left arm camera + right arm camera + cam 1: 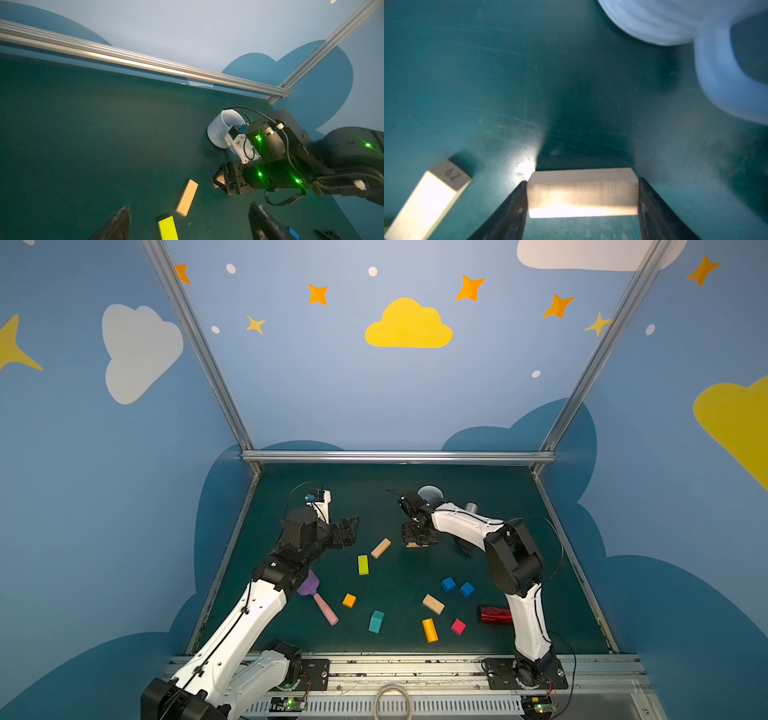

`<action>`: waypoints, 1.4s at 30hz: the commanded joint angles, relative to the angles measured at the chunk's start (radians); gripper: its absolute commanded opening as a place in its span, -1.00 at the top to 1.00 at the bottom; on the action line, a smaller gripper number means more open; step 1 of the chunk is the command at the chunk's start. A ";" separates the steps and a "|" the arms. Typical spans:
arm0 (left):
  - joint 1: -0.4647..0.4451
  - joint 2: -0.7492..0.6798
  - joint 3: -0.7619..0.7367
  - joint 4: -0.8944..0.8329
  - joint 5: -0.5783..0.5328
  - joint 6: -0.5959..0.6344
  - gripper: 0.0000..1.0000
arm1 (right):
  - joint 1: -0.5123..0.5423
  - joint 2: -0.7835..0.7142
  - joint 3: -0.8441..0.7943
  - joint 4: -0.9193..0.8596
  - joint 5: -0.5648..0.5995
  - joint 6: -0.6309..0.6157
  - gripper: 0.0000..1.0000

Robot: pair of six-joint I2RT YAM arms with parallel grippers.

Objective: Build the wood block tower

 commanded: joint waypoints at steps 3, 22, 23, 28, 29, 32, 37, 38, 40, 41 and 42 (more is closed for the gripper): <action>-0.003 -0.016 -0.011 0.001 -0.009 0.015 -0.77 | 0.006 0.039 0.053 -0.048 0.000 0.020 -0.39; -0.005 -0.018 -0.011 0.006 -0.007 0.016 -0.76 | 0.016 0.072 0.110 -0.076 0.006 0.013 -0.59; -0.005 -0.018 -0.012 0.006 -0.006 0.016 -0.77 | 0.016 0.073 0.111 -0.076 0.007 0.013 -0.60; -0.005 -0.020 -0.013 0.004 -0.007 0.016 -0.77 | 0.018 0.067 0.118 -0.078 -0.002 0.012 -0.70; -0.005 -0.023 -0.013 0.004 -0.007 0.016 -0.77 | 0.018 0.065 0.119 -0.077 -0.004 0.013 -0.70; -0.004 -0.023 -0.013 0.002 -0.009 0.015 -0.77 | 0.018 0.058 0.119 -0.076 -0.011 0.016 -0.71; -0.006 -0.029 -0.015 -0.001 -0.009 0.015 -0.76 | 0.018 0.035 0.118 -0.084 -0.002 0.019 -0.74; -0.007 -0.031 -0.016 -0.003 -0.010 0.015 -0.77 | 0.017 0.031 0.117 -0.087 0.001 0.020 -0.75; -0.008 -0.036 -0.015 -0.002 -0.012 0.016 -0.77 | 0.018 0.021 0.117 -0.094 0.004 0.020 -0.76; -0.010 -0.035 -0.015 -0.002 -0.012 0.015 -0.77 | 0.018 0.016 0.116 -0.095 0.004 0.018 -0.77; -0.009 -0.037 -0.015 -0.004 -0.012 0.015 -0.77 | 0.019 0.010 0.115 -0.097 0.006 0.018 -0.77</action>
